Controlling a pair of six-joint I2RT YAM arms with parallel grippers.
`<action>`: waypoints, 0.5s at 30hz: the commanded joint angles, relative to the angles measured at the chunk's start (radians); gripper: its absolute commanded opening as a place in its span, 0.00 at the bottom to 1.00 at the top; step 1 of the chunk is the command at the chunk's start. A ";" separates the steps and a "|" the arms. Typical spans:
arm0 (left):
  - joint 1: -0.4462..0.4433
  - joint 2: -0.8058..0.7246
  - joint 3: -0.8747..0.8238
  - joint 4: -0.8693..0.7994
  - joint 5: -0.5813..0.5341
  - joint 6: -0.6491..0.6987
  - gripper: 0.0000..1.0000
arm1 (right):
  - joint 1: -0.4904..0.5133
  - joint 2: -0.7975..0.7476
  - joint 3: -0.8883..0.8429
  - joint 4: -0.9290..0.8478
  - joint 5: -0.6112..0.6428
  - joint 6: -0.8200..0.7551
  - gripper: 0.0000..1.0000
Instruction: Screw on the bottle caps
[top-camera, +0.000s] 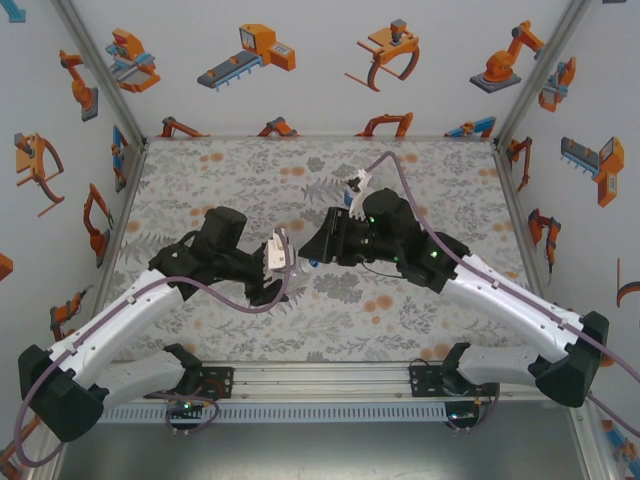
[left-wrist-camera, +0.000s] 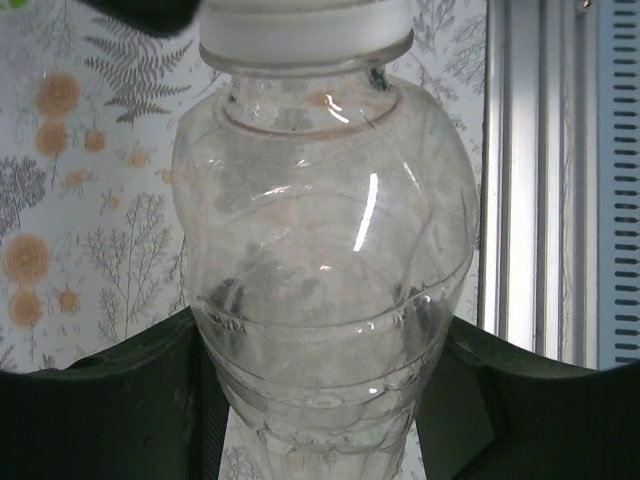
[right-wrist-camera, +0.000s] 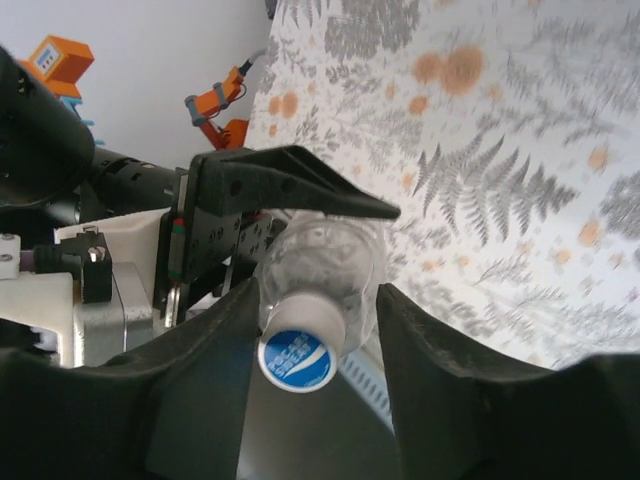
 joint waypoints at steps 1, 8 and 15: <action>-0.002 -0.031 0.015 0.055 0.113 0.003 0.00 | -0.003 -0.085 0.027 0.094 0.018 -0.287 0.51; -0.002 -0.069 0.074 0.121 0.296 -0.073 0.00 | -0.004 -0.210 -0.029 0.309 -0.094 -0.544 0.57; -0.011 -0.080 0.098 0.300 0.573 -0.225 0.00 | -0.003 -0.198 -0.065 0.652 -0.565 -0.652 0.58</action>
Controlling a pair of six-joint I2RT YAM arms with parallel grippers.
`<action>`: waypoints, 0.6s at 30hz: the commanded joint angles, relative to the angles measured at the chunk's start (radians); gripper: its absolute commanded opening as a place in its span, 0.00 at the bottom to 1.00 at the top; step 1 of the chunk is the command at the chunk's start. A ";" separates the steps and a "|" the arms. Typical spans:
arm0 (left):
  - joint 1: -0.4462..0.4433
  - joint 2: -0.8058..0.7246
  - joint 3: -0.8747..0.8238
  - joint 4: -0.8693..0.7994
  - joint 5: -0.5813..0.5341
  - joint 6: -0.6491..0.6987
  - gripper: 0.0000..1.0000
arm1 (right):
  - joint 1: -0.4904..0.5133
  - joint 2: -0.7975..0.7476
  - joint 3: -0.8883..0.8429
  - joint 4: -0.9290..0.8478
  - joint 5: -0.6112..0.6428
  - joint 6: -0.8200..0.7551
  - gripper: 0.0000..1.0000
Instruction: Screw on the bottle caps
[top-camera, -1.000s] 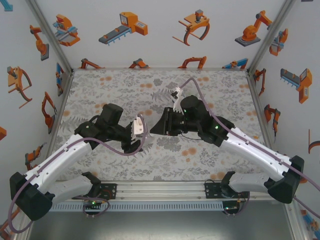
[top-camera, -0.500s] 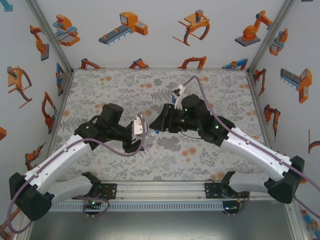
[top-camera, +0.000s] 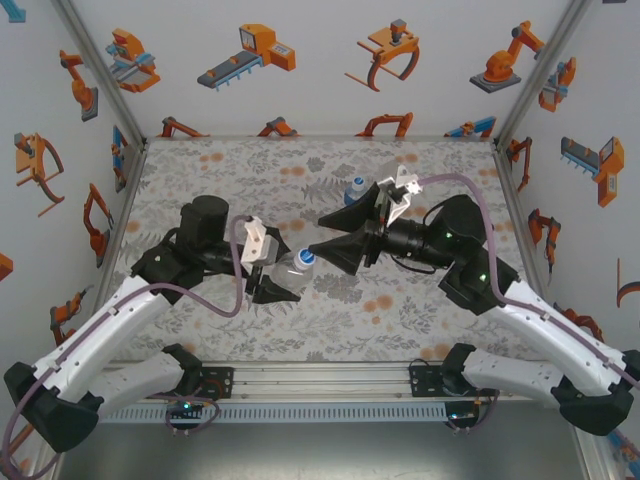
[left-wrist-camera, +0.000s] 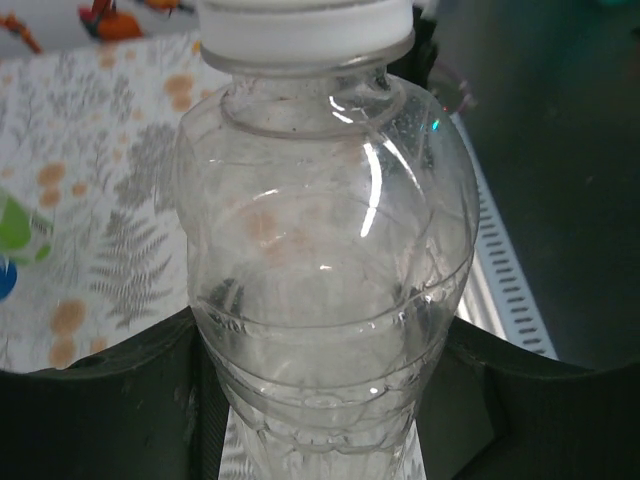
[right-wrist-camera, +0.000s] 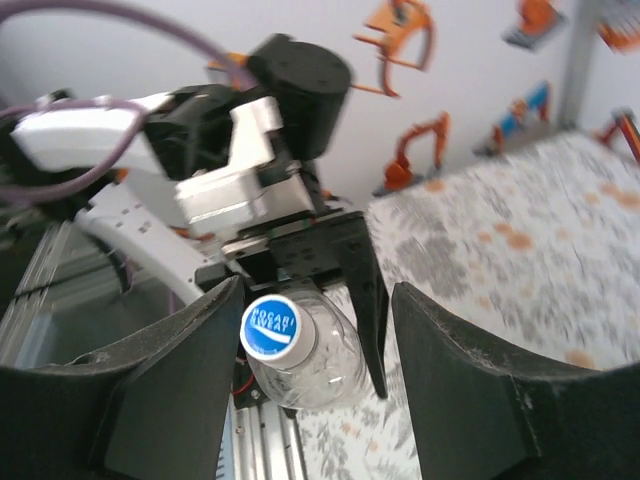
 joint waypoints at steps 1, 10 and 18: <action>-0.014 -0.015 0.032 0.119 0.213 -0.092 0.00 | -0.002 0.028 -0.025 0.267 -0.317 -0.083 0.59; -0.037 0.007 0.056 0.123 0.328 -0.099 0.00 | -0.001 0.123 -0.024 0.483 -0.554 -0.019 0.60; -0.040 0.023 0.049 0.124 0.313 -0.089 0.00 | 0.031 0.211 -0.015 0.637 -0.580 0.140 0.53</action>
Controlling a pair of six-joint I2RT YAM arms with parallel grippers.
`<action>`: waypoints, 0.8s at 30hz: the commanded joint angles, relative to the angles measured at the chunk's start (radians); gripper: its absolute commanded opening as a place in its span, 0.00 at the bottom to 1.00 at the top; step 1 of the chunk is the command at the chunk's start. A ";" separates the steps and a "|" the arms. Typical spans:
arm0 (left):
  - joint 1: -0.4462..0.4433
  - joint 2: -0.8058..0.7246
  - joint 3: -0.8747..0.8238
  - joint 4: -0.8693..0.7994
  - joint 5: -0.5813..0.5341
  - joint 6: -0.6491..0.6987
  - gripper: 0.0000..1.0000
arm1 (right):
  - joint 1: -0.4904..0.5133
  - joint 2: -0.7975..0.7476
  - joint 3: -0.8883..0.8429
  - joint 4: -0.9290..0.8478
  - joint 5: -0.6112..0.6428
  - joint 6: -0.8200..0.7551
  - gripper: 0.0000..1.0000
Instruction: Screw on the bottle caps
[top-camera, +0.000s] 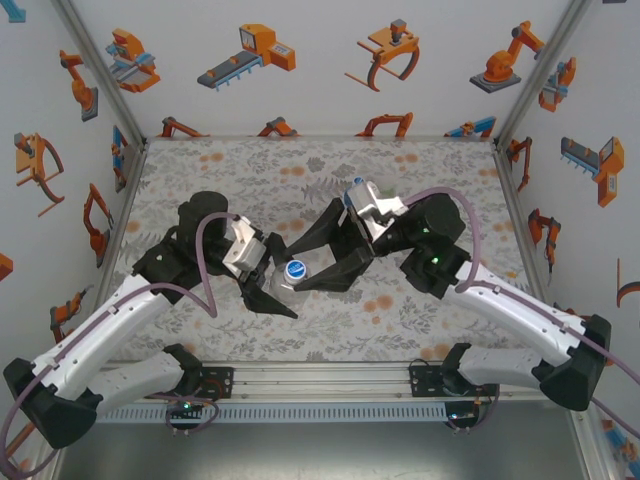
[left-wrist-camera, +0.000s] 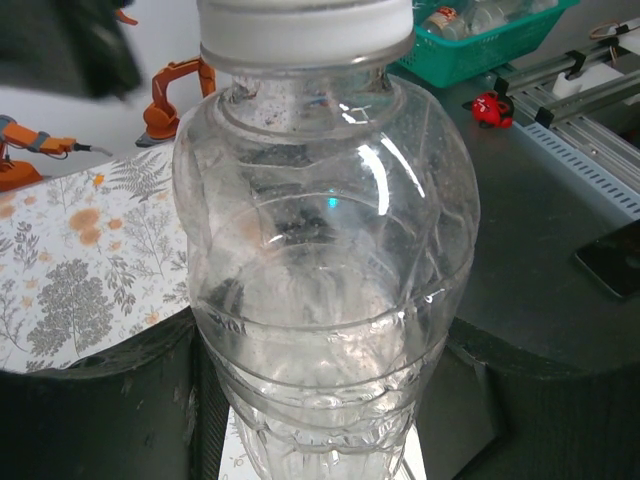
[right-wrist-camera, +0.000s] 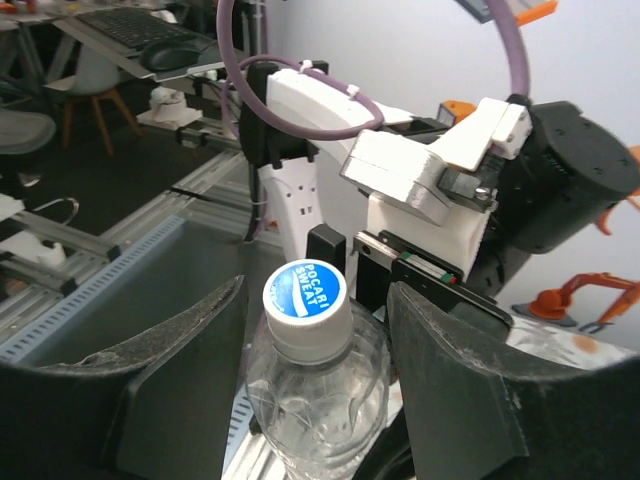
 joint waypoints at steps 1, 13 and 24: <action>-0.003 0.010 0.026 0.023 0.041 -0.005 0.00 | 0.022 0.016 0.010 0.111 -0.051 0.070 0.52; -0.004 0.013 0.028 0.021 0.044 0.001 0.00 | 0.044 0.032 0.022 0.126 -0.058 0.075 0.43; -0.011 0.012 0.026 0.021 0.041 0.002 0.00 | 0.058 0.029 0.040 0.137 -0.052 0.079 0.50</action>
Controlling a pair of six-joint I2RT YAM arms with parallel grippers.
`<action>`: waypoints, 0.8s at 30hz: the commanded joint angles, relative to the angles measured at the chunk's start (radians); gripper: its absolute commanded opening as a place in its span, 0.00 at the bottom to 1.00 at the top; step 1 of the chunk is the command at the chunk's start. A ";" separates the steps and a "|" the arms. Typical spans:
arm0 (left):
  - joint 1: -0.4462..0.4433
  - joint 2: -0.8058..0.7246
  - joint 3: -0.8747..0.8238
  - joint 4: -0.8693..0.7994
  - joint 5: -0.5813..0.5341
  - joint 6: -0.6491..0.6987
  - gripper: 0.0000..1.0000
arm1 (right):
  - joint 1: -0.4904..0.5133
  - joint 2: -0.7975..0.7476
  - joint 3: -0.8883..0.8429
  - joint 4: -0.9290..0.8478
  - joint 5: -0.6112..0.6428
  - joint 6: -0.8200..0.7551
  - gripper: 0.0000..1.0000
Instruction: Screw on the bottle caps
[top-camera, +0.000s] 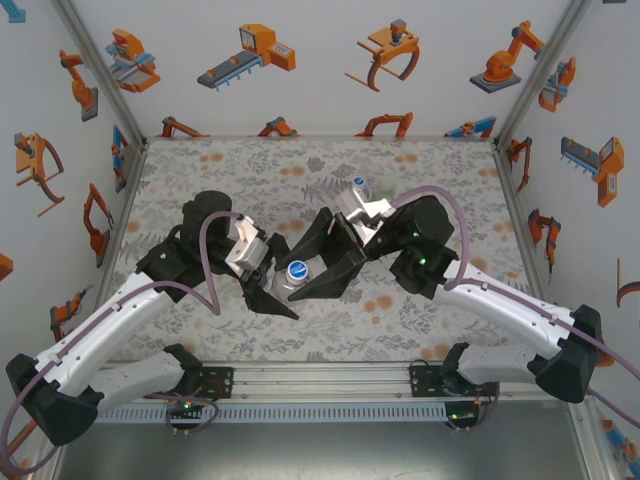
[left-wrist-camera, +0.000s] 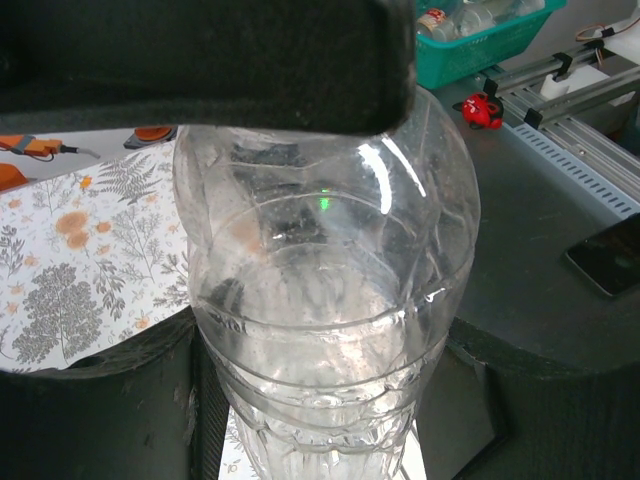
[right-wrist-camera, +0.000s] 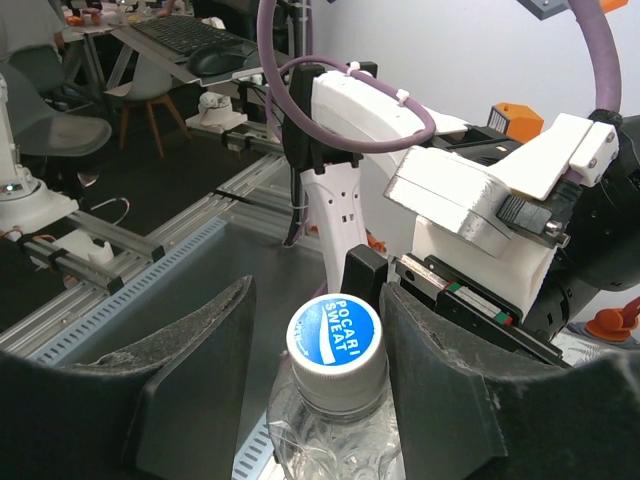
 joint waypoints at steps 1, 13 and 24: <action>-0.004 -0.001 0.024 0.016 0.024 0.004 0.00 | 0.013 -0.013 0.039 0.061 -0.023 0.009 0.50; -0.006 0.001 0.019 0.000 0.022 0.021 0.00 | 0.017 -0.015 0.051 0.067 -0.016 0.005 0.48; -0.009 0.000 0.016 -0.012 0.022 0.028 0.00 | 0.018 -0.015 0.057 0.069 -0.012 0.010 0.46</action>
